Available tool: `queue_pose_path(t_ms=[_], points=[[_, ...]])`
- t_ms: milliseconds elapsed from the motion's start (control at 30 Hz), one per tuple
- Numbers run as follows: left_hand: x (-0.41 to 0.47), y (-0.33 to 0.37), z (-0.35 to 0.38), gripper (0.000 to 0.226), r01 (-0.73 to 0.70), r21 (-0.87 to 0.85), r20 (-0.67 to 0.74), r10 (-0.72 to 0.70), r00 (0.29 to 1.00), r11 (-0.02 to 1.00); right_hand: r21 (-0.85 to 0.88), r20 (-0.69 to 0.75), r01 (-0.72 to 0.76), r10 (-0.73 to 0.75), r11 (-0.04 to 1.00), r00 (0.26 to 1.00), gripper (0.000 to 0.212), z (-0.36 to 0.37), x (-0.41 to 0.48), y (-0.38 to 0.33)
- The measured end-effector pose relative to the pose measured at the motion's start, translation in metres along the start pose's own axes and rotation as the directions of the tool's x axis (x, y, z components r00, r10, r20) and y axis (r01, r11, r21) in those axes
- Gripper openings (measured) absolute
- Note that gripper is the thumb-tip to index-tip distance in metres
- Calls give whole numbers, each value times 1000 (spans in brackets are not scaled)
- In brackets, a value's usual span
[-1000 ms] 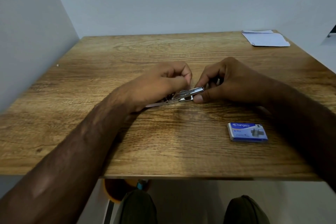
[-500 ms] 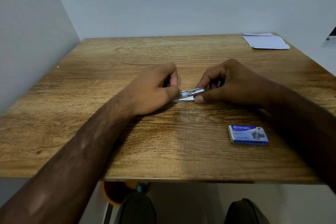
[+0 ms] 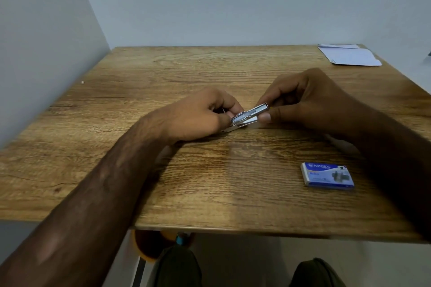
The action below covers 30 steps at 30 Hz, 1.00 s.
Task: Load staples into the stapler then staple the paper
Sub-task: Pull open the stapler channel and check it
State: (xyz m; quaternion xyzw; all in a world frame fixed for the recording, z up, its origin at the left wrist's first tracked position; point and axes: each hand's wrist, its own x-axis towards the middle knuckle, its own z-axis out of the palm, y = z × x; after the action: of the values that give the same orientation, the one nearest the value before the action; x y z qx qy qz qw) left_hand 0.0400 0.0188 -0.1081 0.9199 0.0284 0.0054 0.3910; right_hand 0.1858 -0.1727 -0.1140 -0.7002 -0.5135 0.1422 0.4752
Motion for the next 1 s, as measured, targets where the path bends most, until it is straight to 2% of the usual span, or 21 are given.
queue_pose_path(t_ms=[167, 300, 467, 667, 900, 1000], points=[[-1, 1, -2, 25, -1, 41, 39, -1, 999, 999, -57, -46, 143, -146, 988, 988, 25, -4, 3, -7], [-5, 7, 2, 19, -32, -155, 57, 41, 998, 987, 0, -151, 205, -202, 979, 968, 33, -4, 3, -10], [-6, 7, 6, 24, -51, -321, 61, 75, 995, 946, 102, -197, 146, -124, 984, 972, 33, -4, 5, -8], [-2, 4, 15, 19, -48, -536, -24, 42, 999, 843, 311, -233, 184, -113, 932, 966, 46, -3, 8, -7], [3, 2, 17, 18, -71, -493, -80, 36, 996, 867, 328, -222, 147, -76, 933, 972, 46, 0, 6, -7], [5, 2, 17, 17, -82, -463, -164, 6, 987, 883, 367, -205, 49, 29, 929, 978, 47, -1, 7, -5]])
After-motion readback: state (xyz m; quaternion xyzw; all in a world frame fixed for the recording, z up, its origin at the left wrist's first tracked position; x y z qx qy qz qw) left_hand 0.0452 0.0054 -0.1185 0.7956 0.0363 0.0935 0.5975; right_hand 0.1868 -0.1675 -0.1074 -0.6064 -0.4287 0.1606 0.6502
